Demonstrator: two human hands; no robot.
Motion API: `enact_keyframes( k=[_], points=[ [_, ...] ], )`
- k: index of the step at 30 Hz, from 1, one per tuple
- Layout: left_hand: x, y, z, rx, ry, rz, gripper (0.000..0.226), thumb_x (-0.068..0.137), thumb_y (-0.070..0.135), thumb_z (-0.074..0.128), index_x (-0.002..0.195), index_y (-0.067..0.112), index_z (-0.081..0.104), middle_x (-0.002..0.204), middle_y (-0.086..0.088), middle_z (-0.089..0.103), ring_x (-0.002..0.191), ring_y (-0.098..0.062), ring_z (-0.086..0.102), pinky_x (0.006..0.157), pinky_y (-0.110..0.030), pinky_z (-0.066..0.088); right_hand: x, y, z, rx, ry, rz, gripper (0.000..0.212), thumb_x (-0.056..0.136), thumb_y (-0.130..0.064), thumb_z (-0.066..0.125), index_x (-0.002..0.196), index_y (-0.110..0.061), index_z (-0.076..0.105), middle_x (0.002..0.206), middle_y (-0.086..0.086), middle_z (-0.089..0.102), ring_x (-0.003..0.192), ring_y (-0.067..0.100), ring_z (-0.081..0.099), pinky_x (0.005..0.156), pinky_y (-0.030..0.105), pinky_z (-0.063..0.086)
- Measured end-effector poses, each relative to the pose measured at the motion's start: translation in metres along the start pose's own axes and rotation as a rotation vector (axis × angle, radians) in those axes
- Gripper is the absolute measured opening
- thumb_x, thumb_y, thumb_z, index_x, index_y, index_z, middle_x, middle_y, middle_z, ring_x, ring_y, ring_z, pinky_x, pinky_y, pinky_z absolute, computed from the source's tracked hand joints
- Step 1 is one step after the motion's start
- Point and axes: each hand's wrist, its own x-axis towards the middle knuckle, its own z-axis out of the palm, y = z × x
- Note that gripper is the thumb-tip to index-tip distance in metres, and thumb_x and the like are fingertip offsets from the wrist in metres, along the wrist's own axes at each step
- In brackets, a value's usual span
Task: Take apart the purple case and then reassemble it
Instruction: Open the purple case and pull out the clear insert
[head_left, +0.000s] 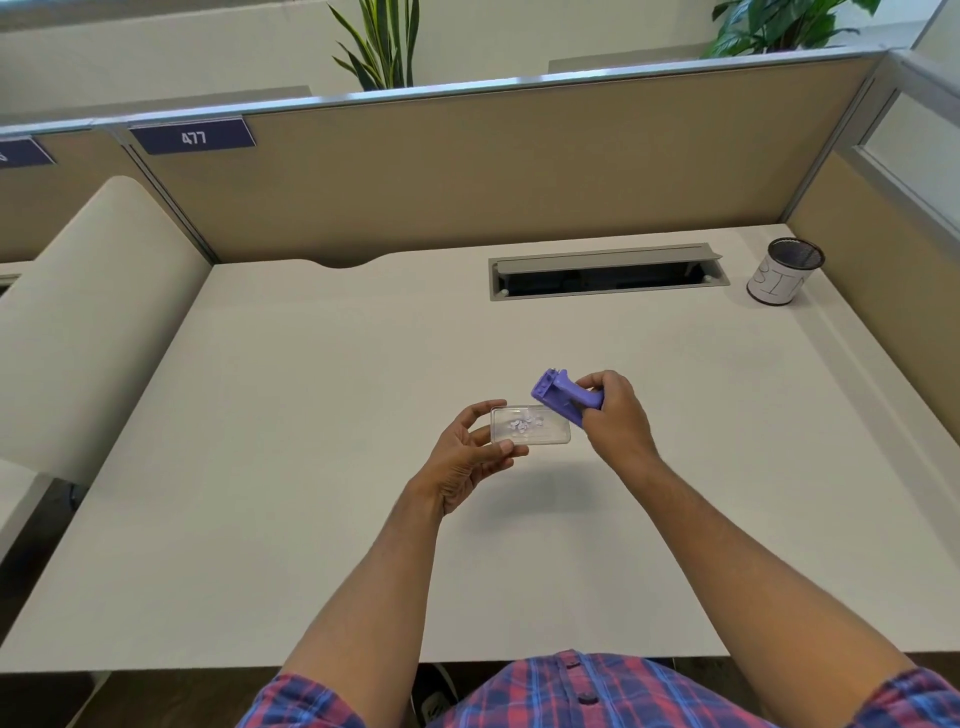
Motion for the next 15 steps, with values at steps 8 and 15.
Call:
enact_keyframes(
  k=[8,15],
  points=[
    [-0.002,0.000,-0.006,-0.017,0.018,0.007,0.065,0.083,-0.008,0.076,0.140,0.016,0.056,0.115,-0.019,0.077,0.096,-0.033,0.079,0.077,-0.029,0.063,-0.018,0.041,-0.015,-0.174,0.102,0.146,0.042,0.086,0.001,0.051,0.124,-0.017,0.051,0.128,0.008,0.052,0.081,0.027,0.059,0.070,0.035,0.045],
    [-0.001,-0.002,-0.007,-0.021,0.019,-0.001,0.065,0.084,-0.009,0.075,0.141,0.016,0.055,0.116,-0.019,0.077,0.096,-0.032,0.079,0.077,-0.029,0.063,-0.048,0.084,-0.009,-0.420,0.085,0.259,0.034,0.094,-0.007,0.054,0.127,-0.006,0.046,0.125,0.019,0.055,0.088,0.042,0.066,0.064,0.037,0.045]
  ],
)
